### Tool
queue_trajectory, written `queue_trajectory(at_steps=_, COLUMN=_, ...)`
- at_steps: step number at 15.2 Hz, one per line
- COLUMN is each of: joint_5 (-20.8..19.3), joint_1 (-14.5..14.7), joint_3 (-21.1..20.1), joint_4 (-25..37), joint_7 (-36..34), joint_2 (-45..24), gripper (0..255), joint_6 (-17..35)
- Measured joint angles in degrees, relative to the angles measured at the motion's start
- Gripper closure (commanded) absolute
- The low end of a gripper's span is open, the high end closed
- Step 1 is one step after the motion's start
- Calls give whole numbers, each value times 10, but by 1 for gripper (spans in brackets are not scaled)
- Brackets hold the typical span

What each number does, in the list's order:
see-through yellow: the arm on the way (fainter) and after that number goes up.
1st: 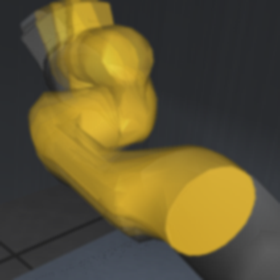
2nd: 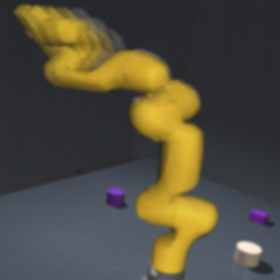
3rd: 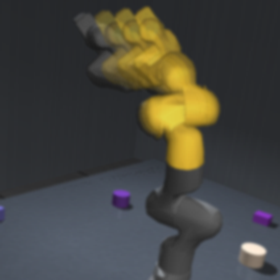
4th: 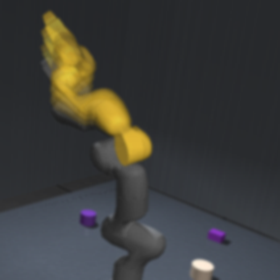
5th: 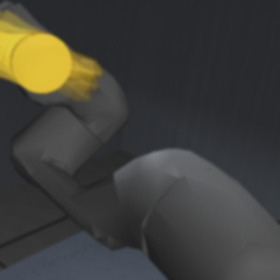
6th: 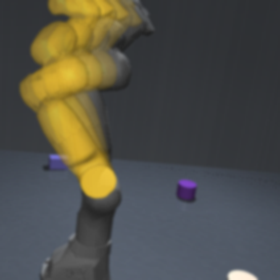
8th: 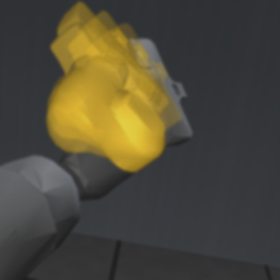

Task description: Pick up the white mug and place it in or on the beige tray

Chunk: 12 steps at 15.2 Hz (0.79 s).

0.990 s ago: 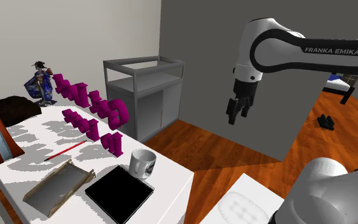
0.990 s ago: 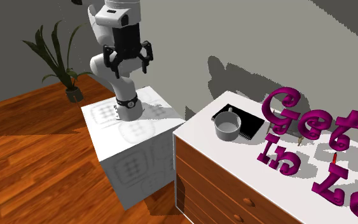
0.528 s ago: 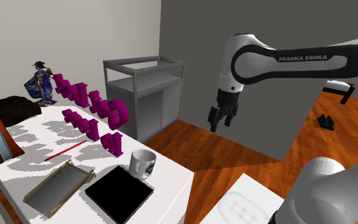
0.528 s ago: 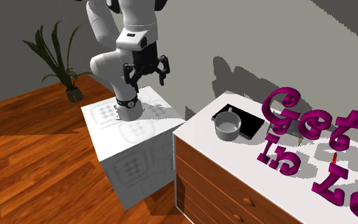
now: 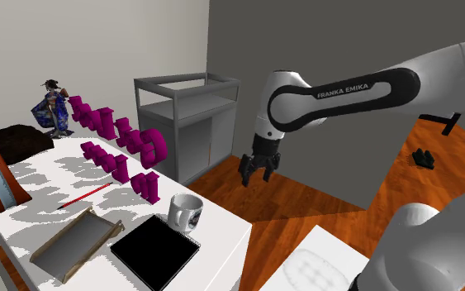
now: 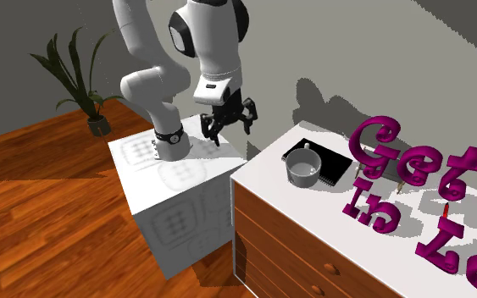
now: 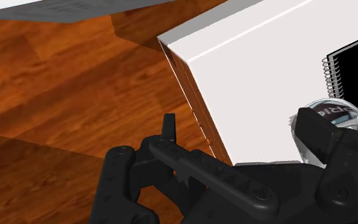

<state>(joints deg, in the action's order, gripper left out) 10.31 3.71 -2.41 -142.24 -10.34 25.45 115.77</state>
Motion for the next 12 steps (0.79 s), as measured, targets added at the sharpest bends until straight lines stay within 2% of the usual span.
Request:
queue_trajectory(at_steps=4, joint_5=43, joint_1=17, joint_3=-11, joint_4=15, joint_7=-14, joint_2=-67, gripper=0, joint_6=64)
queue_trajectory(at_steps=12, joint_5=130, joint_1=47, joint_3=-31, joint_4=99, joint_7=-26, joint_2=-225, gripper=0, joint_6=169)
